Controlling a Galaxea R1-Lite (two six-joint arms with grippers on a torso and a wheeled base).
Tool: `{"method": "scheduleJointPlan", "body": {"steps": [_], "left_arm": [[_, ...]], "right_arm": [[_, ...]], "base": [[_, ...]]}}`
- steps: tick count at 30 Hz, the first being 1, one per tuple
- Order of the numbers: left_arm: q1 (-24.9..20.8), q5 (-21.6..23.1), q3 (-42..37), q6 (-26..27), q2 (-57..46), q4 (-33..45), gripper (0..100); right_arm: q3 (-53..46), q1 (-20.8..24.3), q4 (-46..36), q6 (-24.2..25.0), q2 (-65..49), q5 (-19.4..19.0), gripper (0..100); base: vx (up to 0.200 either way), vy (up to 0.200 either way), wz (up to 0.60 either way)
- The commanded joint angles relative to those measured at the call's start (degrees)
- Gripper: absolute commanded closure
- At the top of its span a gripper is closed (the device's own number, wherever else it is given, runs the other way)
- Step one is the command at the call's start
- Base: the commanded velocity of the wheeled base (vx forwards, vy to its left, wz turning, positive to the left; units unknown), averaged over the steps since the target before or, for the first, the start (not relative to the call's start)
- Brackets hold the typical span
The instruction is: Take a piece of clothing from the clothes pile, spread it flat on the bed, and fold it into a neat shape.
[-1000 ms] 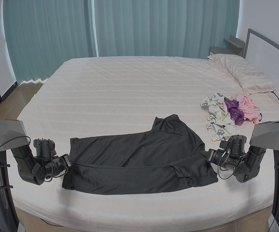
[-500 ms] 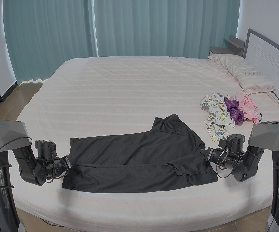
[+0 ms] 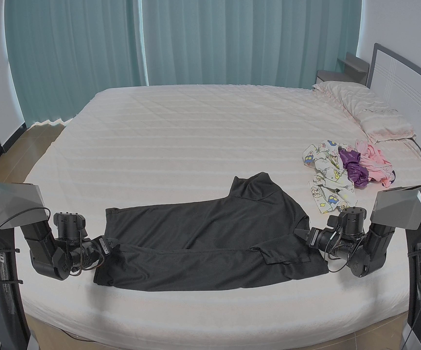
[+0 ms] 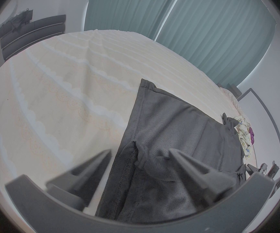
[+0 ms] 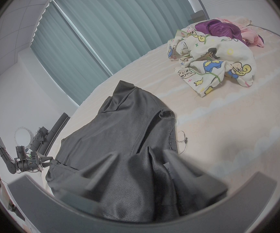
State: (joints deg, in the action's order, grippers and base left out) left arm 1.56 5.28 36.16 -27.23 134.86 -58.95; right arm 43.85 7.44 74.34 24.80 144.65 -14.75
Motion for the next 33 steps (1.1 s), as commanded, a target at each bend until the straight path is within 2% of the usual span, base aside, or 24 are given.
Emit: {"method": "scheduleJointPlan", "body": {"steps": [1, 4, 6, 7, 8, 9, 11, 12, 13, 16, 20, 28, 33], "left_arm": [[0.6, 0.1, -0.1, 0.1, 0.0, -0.3, 0], [3.0, 1.1, -0.9, 0.3, -1.3, -1.3, 0], [5.0, 4.1, -2.2, 0.4, -4.4, -1.4, 0], [6.3, 9.0, -4.6, 0.5, -6.9, -1.3, 0], [7.0, 11.9, -6.0, 0.9, -7.9, -1.5, 0], [8.6, 17.9, -8.3, 1.7, -9.5, -1.5, 0], [11.6, 26.0, -10.4, 5.1, -10.8, -1.3, 0], [11.6, 26.0, -10.4, 5.1, -10.8, -1.3, 0], [12.8, 28.5, -10.9, 8.7, -10.3, -1.1, 0], [12.9, 28.6, -11.7, 10.7, -8.9, -1.2, 0], [12.9, 28.9, -13.9, 18.8, -5.2, -1.6, 0], [12.6, 28.9, -14.6, 26.1, -1.3, -2.0, 0], [12.5, 29.0, -14.5, 25.7, -0.7, -3.4, 0]], "right_arm": [[-0.3, -0.4, 0.2, 0.2, -0.2, 0.1, 0], [-1.9, -1.1, 0.5, 1.7, -1.1, 0.7, 0], [-3.5, -1.6, 1.6, 4.1, -2.7, 1.0, 0], [-4.6, -1.7, 2.1, 5.5, -3.4, 1.1, 0], [-5.5, -1.7, 2.3, 6.1, -3.7, 1.2, 0], [-7.0, -1.6, 2.4, 6.8, -4.2, 1.8, 0], [-9.6, -1.3, 3.2, 7.4, -5.2, 3.3, 0], [-9.6, -1.3, 3.2, 7.4, -5.2, 3.3, 0], [-11.8, -1.1, 4.3, 8.3, -5.6, 4.2, 0], [-13.6, -1.0, 5.5, 9.7, -5.9, 4.7, 0], [-19.4, -0.5, 7.2, 10.9, -6.8, 6.9, 0], [-22.8, 1.0, 11.5, 11.1, -6.1, 7.5, 0], [-23.1, 1.8, 11.7, 11.1, -6.1, 7.5, 0]], "base": [[0.0, 0.0, 0.0], [0.0, 0.0, 0.0], [0.0, 0.0, 0.0], [0.0, 0.0, 0.0], [0.0, 0.0, 0.0], [0.0, 0.0, 0.0], [0.0, 0.0, 0.0], [0.0, 0.0, 0.0], [0.0, 0.0, 0.0], [0.0, 0.0, 0.0], [0.0, 0.0, 0.0], [0.0, 0.0, 0.0], [0.0, 0.0, 0.0]]}}
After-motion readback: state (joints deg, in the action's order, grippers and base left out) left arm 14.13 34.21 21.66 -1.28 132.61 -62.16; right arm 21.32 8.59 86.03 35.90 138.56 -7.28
